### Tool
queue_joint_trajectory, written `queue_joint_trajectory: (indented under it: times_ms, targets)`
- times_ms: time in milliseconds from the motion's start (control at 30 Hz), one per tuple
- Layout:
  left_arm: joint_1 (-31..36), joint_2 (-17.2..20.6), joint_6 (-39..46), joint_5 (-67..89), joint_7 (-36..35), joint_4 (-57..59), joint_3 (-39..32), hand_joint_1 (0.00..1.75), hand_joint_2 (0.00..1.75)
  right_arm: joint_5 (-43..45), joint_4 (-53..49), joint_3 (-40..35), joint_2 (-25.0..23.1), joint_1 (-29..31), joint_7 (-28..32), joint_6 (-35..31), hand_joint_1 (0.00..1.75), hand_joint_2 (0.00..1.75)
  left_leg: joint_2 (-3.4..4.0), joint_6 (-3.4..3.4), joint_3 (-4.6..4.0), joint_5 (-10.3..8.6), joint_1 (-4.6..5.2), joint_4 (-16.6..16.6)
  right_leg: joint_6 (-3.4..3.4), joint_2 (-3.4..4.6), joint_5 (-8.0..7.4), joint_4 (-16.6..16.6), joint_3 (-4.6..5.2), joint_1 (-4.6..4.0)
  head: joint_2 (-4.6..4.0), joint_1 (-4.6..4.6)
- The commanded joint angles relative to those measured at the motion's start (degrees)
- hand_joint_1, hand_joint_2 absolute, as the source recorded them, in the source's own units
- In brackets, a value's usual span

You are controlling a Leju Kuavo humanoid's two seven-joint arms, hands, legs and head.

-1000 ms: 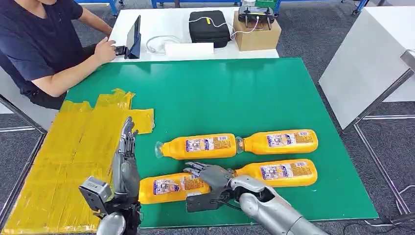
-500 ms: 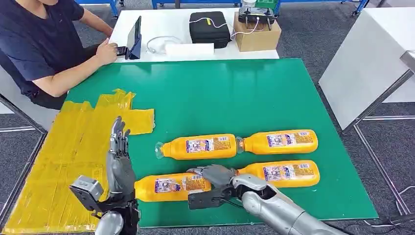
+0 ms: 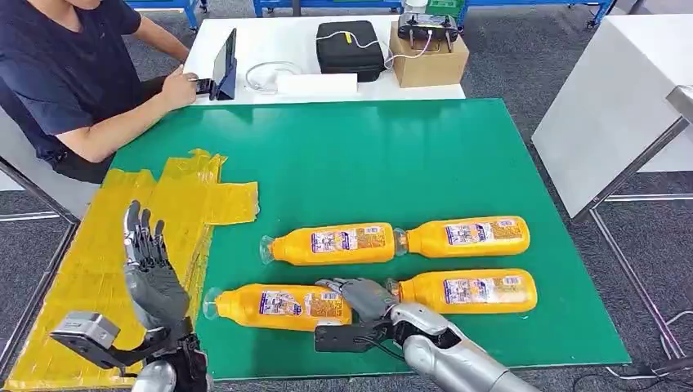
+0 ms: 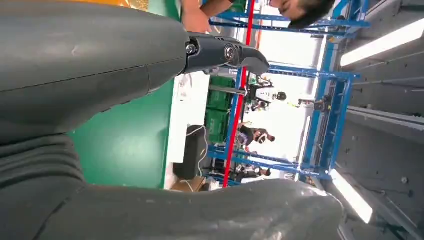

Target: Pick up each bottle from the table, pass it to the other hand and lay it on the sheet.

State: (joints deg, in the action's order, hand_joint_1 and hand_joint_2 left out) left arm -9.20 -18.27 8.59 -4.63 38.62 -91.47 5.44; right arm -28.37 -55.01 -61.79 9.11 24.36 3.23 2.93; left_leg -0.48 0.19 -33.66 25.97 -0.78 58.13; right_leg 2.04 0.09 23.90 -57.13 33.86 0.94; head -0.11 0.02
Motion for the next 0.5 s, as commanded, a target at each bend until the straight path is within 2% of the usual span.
queue_joint_trajectory:
  times_ms: [33,67,100,167,267,400,500]
  targets:
    - [-0.61,-1.73,9.54,-5.95,1.38,-4.12,-7.37,0.0,0.0,-1.83,-4.35,7.66,-1.37,-7.08,4.24,-10.36,1.75,1.75,0.0,0.02,0.09,0.0,-0.09,-0.11,-0.14,-0.07,-0.02,0.17,-0.14,-0.12,0.0,-0.02]
    - [-2.25,-1.73,11.64,-7.71,1.38,-7.03,-9.43,0.0,0.0,-3.73,-8.57,10.25,-2.27,-9.89,3.93,-10.27,1.75,1.75,-0.04,0.01,0.05,0.0,-0.04,-0.06,-0.08,-0.09,0.01,0.08,-0.08,-0.06,0.0,0.0]
    - [-3.49,-1.73,13.79,-11.82,1.38,-8.19,-12.53,0.0,1.75,-4.54,-13.24,12.55,-3.27,-12.6,4.24,-11.05,1.75,1.75,0.03,-0.01,0.02,0.06,-0.07,0.01,-0.08,0.0,0.03,0.02,-0.03,-0.08,0.0,-0.02]
    - [-4.64,-1.73,10.51,-12.6,1.38,-8.46,-15.85,0.0,1.75,-6.6,-17.6,13.08,-3.54,-14.46,1.85,-9.82,1.75,1.75,0.15,-0.03,-0.01,0.11,-0.12,0.0,-0.14,0.1,0.06,0.02,0.0,-0.14,0.0,0.0]
    - [-4.34,-1.73,10.55,-12.57,1.38,-8.03,-15.44,0.0,1.75,-6.61,-17.46,13.46,-3.35,-14.47,1.86,-9.79,1.75,1.75,0.22,-0.04,-0.26,0.1,-0.1,0.02,-0.1,0.2,0.04,-0.05,0.28,-0.14,0.0,-0.07]
    - [-3.97,-1.73,11.39,-12.29,1.38,-7.95,-14.68,0.0,1.75,-6.83,-16.29,14.19,-3.57,-14.33,2.65,-9.35,1.75,1.75,-0.08,0.02,-0.36,0.06,-0.11,0.0,-0.1,-0.06,0.09,0.02,0.28,-0.16,0.0,0.0]
    - [-3.97,-1.73,11.39,-12.29,1.38,-7.95,-14.68,0.0,1.75,-6.83,-16.29,14.19,-3.57,-14.33,2.65,-9.35,1.75,1.75,0.09,0.01,-0.41,0.06,-0.09,-0.01,-0.09,0.09,0.04,0.01,0.35,-0.14,0.0,0.02]
